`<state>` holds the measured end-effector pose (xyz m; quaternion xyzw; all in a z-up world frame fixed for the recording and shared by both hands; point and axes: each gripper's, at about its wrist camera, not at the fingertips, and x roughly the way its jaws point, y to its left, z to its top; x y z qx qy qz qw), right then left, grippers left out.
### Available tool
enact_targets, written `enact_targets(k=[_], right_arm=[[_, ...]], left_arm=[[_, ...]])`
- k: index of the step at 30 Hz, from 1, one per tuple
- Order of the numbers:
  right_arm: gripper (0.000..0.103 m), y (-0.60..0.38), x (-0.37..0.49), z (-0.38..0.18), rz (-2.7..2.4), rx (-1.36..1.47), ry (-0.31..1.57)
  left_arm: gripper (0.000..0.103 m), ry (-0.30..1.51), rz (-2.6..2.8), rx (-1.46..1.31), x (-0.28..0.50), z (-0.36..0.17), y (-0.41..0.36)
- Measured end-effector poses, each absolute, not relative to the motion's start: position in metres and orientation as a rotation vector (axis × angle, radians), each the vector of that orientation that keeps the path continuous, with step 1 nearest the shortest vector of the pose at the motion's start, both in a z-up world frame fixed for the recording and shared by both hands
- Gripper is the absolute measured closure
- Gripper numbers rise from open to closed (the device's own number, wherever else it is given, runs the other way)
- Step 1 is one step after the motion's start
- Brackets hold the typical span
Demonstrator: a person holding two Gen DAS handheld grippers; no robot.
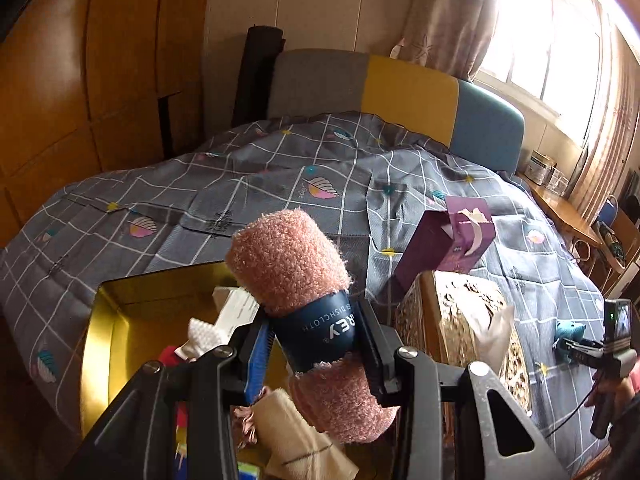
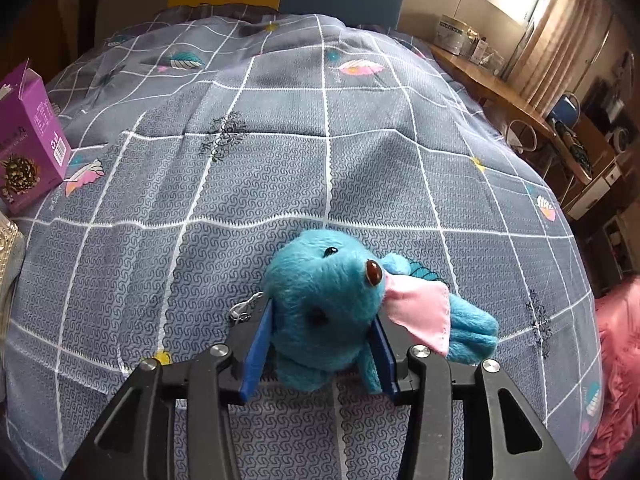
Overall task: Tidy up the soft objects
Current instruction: 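Carry the pink towel into the gold tray and open the left tool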
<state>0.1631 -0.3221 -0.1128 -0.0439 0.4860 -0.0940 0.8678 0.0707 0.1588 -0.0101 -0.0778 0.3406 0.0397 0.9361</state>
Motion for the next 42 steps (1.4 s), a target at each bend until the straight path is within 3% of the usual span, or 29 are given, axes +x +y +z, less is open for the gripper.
enact_targets(k=[29,42], right_arm=[[0.055,-0.308,0.16,-0.116,-0.225,-0.23,1.007],[0.056,-0.308,0.16,-0.115,-0.222,-0.24,1.007]], left_arm=[[0.063,0.755,0.126,-0.166,0.03,-0.038,0.182],[0.063,0.814,0.329,-0.282,-0.01,-0.056,0.281]])
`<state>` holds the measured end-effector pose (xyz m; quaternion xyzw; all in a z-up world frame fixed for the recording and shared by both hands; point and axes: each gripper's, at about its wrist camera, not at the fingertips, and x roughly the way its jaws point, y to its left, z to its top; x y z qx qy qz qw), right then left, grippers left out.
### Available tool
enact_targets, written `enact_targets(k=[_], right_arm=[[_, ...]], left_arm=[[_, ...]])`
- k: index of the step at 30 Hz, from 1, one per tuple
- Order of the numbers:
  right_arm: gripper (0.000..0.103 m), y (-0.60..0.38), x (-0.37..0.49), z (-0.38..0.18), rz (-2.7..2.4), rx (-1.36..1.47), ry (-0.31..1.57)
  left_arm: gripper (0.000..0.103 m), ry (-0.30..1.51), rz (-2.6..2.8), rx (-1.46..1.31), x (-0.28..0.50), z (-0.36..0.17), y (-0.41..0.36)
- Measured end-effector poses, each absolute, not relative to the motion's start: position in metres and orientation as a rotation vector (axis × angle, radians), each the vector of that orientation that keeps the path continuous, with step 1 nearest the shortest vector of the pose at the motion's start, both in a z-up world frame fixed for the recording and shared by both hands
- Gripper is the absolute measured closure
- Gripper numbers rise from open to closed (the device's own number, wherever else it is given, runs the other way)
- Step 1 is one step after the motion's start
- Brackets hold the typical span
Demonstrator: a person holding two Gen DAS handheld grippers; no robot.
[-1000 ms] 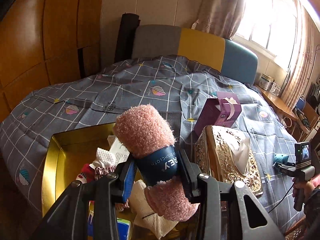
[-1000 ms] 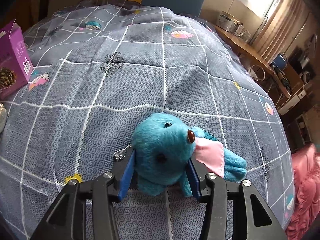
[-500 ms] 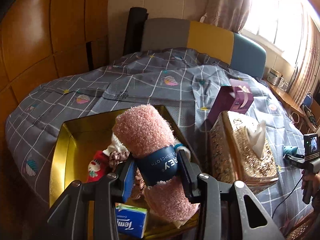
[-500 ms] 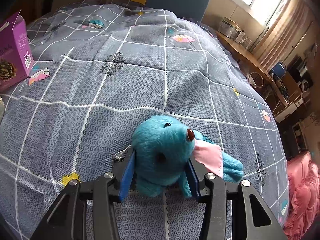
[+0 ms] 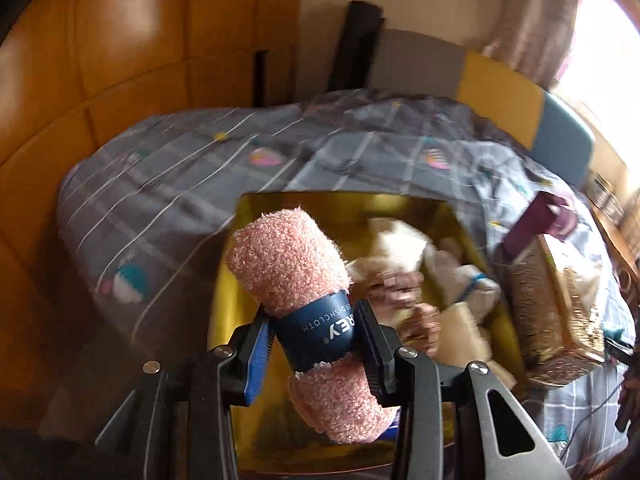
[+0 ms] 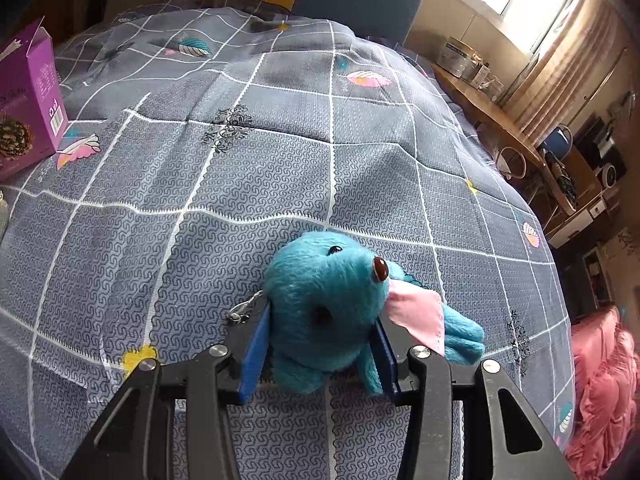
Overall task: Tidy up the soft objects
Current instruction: 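Carry the pink towel into the gold tray and open the left tool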
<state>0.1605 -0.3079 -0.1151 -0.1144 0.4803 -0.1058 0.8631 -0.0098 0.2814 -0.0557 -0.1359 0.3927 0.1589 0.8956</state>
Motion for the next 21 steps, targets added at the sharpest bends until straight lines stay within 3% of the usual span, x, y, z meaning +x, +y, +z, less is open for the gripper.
enact_targets(k=[17,21], right_arm=[[0.056,-0.308,0.16,-0.116,-0.22,-0.248,1.005],[0.056,-0.308,0.16,-0.117,-0.22,-0.251,1.005]], left_arm=[[0.061,0.988,0.377,-0.217,0.047,-0.115,0.284],[0.053,0.954,0.394,-0.196,0.039,-0.109,0.281]])
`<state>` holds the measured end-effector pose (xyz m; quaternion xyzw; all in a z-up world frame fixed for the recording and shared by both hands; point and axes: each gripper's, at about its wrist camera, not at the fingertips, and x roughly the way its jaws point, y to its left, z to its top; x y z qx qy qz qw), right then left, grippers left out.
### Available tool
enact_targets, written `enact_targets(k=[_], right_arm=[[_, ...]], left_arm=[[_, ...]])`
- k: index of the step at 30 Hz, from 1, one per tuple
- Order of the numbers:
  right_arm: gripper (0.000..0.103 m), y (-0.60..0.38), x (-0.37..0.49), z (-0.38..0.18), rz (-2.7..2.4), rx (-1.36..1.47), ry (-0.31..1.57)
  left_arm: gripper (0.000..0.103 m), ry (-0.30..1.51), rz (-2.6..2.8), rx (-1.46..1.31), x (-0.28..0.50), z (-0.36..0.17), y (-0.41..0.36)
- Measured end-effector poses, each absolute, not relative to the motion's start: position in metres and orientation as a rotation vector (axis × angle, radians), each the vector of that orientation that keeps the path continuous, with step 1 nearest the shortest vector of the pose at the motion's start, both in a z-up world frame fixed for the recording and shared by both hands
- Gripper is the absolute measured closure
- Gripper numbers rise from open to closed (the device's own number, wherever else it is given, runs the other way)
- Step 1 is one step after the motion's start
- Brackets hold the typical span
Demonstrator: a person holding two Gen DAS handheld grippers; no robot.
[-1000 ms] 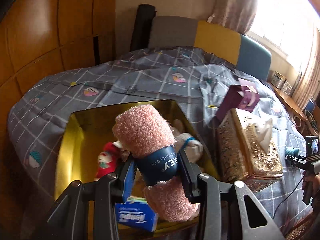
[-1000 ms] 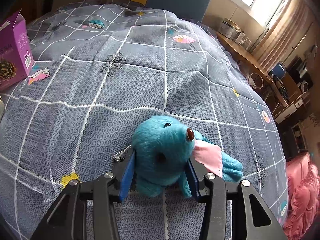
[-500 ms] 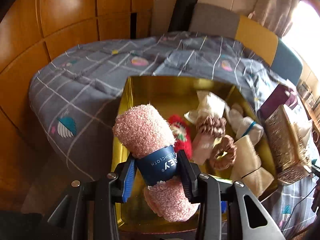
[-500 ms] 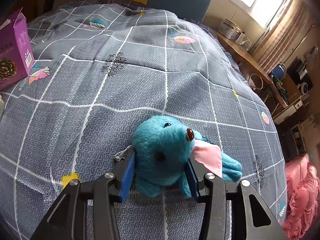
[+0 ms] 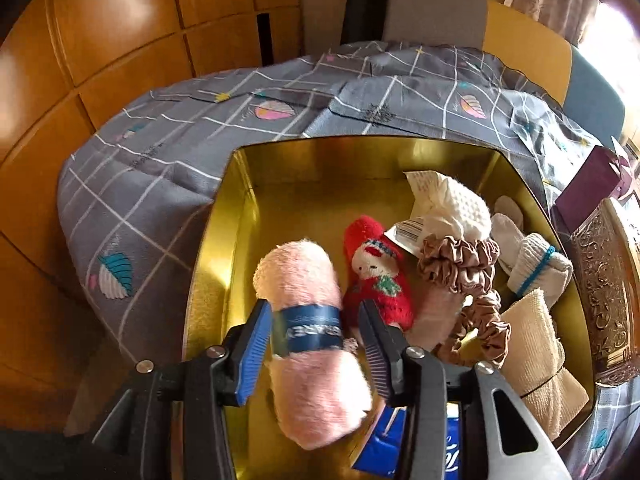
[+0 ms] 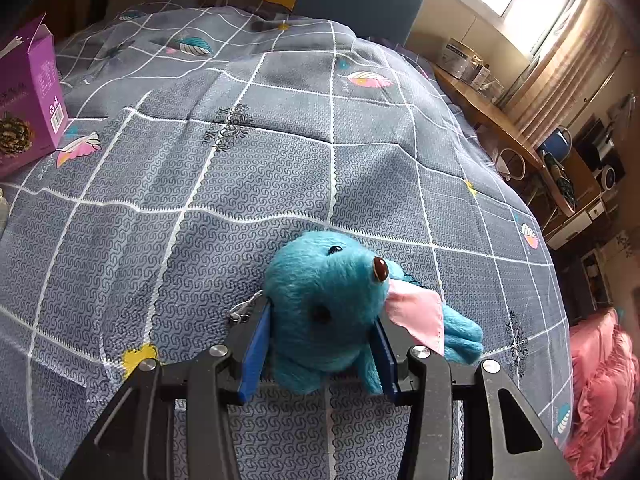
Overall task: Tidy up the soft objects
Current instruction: 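Carry the pink towel into the gold tray and open the left tool, then carry the teal plush toy into the gold tray and release it with the right tool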
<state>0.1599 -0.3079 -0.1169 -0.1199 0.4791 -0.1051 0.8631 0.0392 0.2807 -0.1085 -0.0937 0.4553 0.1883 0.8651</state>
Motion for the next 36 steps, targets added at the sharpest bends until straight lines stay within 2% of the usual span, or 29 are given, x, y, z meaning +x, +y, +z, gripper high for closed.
enact_targets(k=[20,25,36], right_arm=[[0.059,-0.318,0.167,-0.114,-0.232,-0.159,1.002],[0.062,-0.317,0.173,-0.103,-0.243,-0.107,0.991],[0.062,-0.28,0.194,-0.078,-0.182,-0.081,0.955]], left_arm=[[0.051,0.843,0.264,-0.184,0.016,-0.072,0.229],[0.051,0.823,0.221,-0.158,0.012,-0.065,0.216],[0.051,0.811,0.162,-0.126,0.008,-0.06,0.201]])
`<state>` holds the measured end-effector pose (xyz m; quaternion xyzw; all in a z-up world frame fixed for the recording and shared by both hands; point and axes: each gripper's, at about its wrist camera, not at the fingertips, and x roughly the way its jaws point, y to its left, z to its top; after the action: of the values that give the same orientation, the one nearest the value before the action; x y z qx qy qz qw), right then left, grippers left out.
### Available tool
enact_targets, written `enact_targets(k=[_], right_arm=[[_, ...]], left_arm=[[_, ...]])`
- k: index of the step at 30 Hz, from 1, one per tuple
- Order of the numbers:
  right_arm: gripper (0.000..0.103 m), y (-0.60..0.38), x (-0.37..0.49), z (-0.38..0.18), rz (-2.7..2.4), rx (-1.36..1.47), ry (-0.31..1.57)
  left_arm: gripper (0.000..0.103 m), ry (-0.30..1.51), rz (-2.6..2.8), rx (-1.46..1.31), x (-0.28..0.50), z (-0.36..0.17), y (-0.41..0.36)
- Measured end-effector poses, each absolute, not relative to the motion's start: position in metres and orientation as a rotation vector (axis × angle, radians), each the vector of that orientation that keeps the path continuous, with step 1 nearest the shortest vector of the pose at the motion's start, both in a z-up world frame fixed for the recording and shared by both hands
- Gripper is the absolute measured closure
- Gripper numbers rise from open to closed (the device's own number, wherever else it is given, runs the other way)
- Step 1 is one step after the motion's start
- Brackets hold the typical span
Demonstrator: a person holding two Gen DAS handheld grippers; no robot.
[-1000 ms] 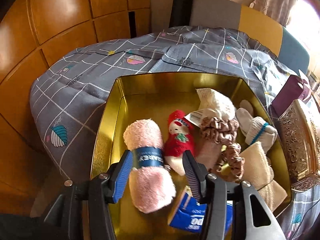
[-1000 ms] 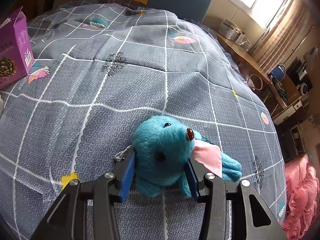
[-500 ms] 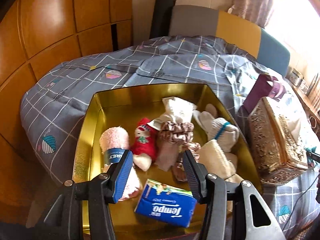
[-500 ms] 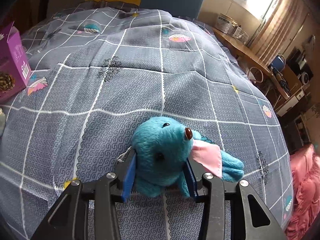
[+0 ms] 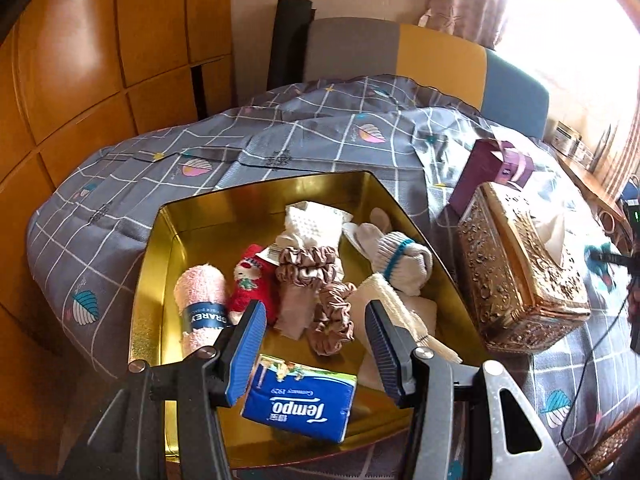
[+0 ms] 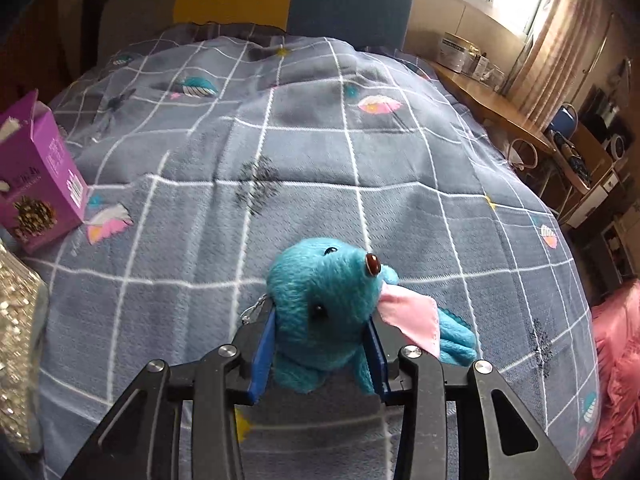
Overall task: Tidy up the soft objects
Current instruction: 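Carry the teal plush toy into the gold tray and release it with the right tool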
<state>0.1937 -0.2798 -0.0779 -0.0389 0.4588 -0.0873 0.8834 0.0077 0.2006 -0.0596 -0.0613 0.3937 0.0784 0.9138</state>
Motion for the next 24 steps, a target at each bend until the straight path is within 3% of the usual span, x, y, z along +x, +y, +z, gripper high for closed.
enact_targets(k=[15,24], right_arm=[[0.062,-0.211,0.212,0.0,-0.005,-0.06,0.807],[0.062,-0.12,0.18,0.058,0.276,-0.117,0.668]], left_arm=[[0.051,0.814,0.127,-0.124,0.003,-0.062,0.194],[0.051,0.814,0.152,-0.143,0.002,-0.062,0.206]])
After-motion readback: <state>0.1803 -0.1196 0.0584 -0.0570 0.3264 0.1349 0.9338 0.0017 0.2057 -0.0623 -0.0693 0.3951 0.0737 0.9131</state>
